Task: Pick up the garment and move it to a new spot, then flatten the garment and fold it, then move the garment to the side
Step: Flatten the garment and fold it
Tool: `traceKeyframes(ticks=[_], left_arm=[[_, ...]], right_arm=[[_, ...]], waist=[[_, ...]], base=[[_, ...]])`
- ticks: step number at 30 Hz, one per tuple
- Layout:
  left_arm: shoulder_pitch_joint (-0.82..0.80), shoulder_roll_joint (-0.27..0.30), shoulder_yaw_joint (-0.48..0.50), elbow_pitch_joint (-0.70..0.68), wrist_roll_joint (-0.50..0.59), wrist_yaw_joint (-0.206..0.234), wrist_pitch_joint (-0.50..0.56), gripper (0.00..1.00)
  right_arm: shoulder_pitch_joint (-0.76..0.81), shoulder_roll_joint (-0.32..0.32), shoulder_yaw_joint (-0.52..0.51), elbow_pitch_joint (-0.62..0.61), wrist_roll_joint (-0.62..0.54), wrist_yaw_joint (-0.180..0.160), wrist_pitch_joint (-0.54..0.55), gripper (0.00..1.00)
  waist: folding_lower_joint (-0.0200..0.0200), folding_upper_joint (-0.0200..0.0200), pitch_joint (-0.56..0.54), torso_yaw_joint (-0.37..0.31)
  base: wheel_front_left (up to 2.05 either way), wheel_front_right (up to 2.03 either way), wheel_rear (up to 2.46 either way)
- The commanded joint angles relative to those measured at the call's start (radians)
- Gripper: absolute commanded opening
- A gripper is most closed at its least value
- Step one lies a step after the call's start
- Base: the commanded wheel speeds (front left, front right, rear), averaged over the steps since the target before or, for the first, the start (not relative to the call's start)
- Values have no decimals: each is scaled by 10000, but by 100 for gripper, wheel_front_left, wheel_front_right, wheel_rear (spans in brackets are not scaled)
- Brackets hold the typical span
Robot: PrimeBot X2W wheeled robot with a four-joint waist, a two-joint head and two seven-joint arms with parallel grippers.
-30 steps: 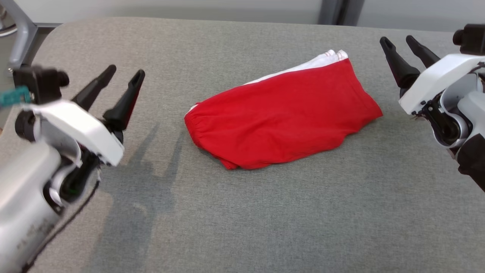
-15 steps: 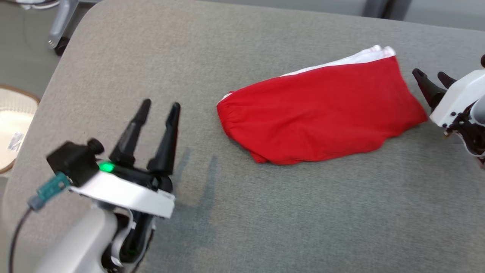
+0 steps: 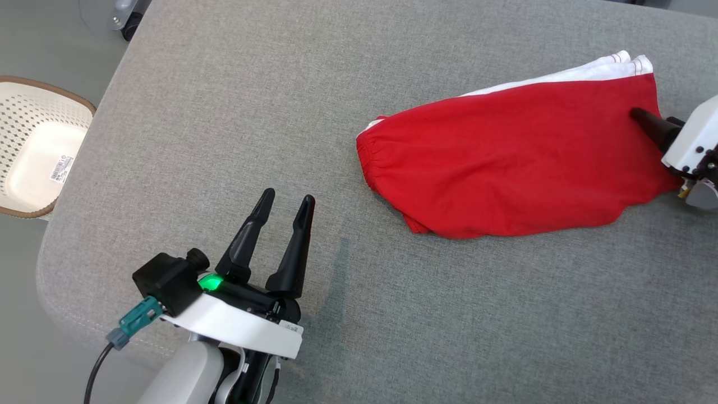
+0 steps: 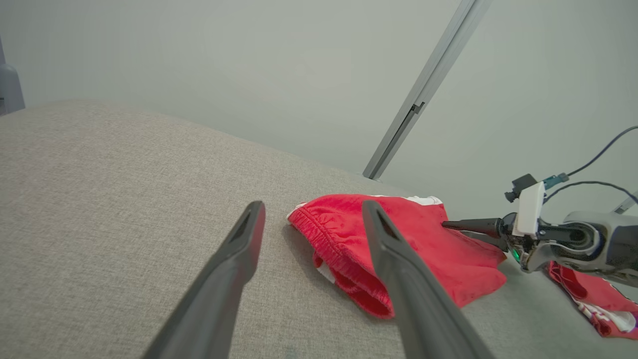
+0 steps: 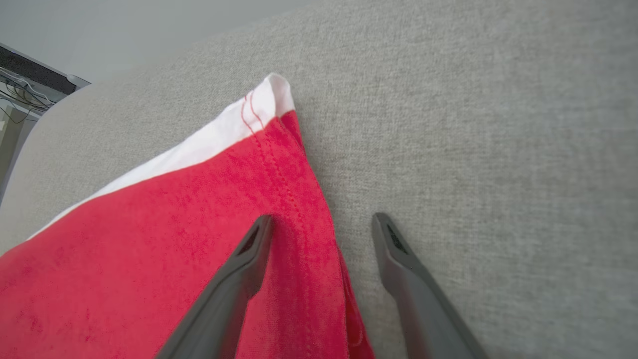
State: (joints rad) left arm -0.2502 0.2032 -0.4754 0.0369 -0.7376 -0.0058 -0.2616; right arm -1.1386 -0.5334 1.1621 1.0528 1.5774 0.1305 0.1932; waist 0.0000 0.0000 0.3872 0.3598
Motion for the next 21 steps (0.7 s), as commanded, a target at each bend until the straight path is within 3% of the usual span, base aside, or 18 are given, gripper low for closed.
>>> traceKeyframes(ticks=[1, 4, 5, 7, 8, 21], left_arm=[[79, -86, 135, 114, 155, -147, -37, 100], [156, -308, 245, 318, 359, -344, -37, 100], [167, -380, 276, 377, 412, -403, -37, 100], [157, -486, 335, 480, 503, -486, -37, 100], [156, -515, 365, 526, 540, -542, -38, 100], [536, -433, 509, 909, 938, -672, -13, 100]], right_arm=[[391, 404, 94, -56, 147, 5, 392, 100], [518, 525, 72, -195, 253, 5, 605, 100], [526, 535, 75, -208, 251, 5, 628, 92], [505, 547, 59, -239, 181, 5, 457, 13], [474, 543, 33, -243, 146, 5, 345, 0], [1528, 404, -894, -828, 893, 4, -856, 0]], waist=[[0, 0, -3, 17], [0, 0, -52, 8], [0, 0, -72, -2], [0, 0, -118, -27], [0, 0, -148, -44], [0, 0, -1271, -807]], base=[[0, 0, 0], [0, 0, 0], [0, 0, 0], [0, 0, 0], [0, 0, 0], [0, 0, 0]])
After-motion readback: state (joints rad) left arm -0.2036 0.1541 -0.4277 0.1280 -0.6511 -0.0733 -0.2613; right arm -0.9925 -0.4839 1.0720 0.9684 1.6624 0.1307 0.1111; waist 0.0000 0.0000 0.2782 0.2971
